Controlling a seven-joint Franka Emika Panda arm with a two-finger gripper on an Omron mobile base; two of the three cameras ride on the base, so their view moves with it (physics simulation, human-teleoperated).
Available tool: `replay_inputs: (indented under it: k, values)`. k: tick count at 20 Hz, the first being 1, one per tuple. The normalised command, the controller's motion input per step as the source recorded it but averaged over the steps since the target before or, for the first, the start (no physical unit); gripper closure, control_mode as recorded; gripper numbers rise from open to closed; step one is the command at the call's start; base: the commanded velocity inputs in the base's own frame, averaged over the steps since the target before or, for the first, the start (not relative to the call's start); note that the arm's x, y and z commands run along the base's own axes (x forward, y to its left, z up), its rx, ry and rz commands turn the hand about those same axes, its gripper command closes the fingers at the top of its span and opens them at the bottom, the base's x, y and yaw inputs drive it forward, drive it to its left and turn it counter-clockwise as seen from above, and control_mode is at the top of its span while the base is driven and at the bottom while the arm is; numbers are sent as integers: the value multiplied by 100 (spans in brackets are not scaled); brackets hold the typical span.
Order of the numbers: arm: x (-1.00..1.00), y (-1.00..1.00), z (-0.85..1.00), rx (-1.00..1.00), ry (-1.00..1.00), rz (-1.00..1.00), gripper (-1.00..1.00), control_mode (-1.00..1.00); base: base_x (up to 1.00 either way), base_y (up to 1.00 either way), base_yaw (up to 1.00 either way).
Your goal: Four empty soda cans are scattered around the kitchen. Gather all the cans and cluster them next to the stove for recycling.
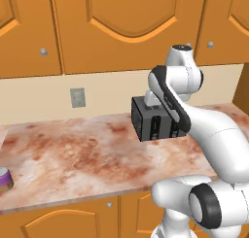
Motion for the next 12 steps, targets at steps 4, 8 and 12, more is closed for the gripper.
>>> replay_inputs:
  k: [4, 8, 12]
  values:
    - [0, 0, 0, 0, 0, 0, -100, 100, 0, 0, 0]
    - [0, 0, 0, 0, 0, 0, -100, 100, -24, 12, 0]
    - [0, 0, 0, 0, 0, 0, -100, 100, -88, 62, 6]
